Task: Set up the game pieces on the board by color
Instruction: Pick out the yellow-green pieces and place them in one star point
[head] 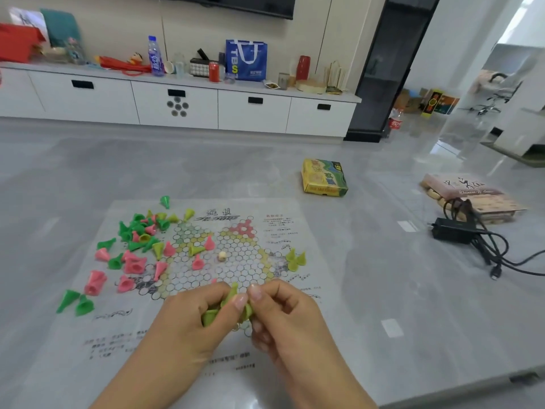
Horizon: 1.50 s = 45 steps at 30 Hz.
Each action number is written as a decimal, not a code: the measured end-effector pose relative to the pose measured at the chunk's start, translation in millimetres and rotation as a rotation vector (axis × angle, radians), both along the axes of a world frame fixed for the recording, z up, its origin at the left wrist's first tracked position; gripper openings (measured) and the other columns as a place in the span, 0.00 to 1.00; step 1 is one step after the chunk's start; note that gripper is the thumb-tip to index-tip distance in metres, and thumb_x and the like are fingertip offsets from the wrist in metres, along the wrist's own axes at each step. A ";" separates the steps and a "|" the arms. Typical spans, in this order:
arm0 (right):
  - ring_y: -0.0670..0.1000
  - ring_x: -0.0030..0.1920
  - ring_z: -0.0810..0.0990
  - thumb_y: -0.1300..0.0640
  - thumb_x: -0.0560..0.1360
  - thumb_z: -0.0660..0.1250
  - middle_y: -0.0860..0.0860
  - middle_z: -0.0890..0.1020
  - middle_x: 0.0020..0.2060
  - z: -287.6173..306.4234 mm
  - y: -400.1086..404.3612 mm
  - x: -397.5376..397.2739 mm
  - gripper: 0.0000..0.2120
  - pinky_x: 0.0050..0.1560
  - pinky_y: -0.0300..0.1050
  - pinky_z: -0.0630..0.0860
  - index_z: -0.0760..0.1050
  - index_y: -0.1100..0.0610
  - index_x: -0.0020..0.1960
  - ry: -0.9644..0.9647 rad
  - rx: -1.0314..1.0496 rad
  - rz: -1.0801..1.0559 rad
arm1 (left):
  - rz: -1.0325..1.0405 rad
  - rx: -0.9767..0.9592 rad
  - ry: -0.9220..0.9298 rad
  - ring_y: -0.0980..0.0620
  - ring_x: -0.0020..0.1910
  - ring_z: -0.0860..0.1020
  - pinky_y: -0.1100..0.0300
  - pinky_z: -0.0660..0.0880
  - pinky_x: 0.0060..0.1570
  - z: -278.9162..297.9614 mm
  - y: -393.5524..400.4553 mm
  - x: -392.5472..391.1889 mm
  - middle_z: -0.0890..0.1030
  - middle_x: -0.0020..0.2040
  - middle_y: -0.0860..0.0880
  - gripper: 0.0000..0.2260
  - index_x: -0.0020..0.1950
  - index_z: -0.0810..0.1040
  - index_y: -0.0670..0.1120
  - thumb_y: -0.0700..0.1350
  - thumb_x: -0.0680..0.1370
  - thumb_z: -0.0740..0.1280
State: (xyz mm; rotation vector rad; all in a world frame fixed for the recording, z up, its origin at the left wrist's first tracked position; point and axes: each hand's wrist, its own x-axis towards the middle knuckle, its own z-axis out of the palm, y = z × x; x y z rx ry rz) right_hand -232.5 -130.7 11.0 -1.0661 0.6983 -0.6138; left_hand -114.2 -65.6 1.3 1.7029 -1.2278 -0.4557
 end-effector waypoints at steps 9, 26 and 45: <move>0.45 0.26 0.74 0.64 0.64 0.66 0.54 0.78 0.28 -2.7 -5.8 13.3 0.07 0.28 0.34 0.75 0.83 0.61 0.38 -0.267 0.425 0.122 | 0.124 -0.002 0.098 0.57 0.22 0.64 0.70 0.61 0.22 -0.2 -3.3 10.2 0.66 0.22 0.50 0.16 0.31 0.72 0.47 0.56 0.72 0.62; 0.40 0.32 0.75 0.62 0.73 0.66 0.45 0.81 0.34 17.2 -86.5 13.0 0.06 0.35 0.33 0.73 0.78 0.53 0.41 0.423 -0.595 -0.254 | 0.173 0.187 -0.089 0.53 0.28 0.76 0.60 0.73 0.34 -3.0 -3.8 15.6 0.76 0.27 0.45 0.23 0.33 0.72 0.49 0.66 0.64 0.51; 0.53 0.58 0.69 0.56 0.73 0.65 0.49 0.75 0.56 -22.0 -131.7 30.9 0.04 0.55 0.47 0.67 0.78 0.50 0.46 1.104 -1.168 0.056 | 0.139 0.256 -0.173 0.55 0.28 0.75 0.62 0.71 0.33 -0.2 0.0 24.0 0.74 0.26 0.49 0.19 0.34 0.69 0.53 0.66 0.64 0.49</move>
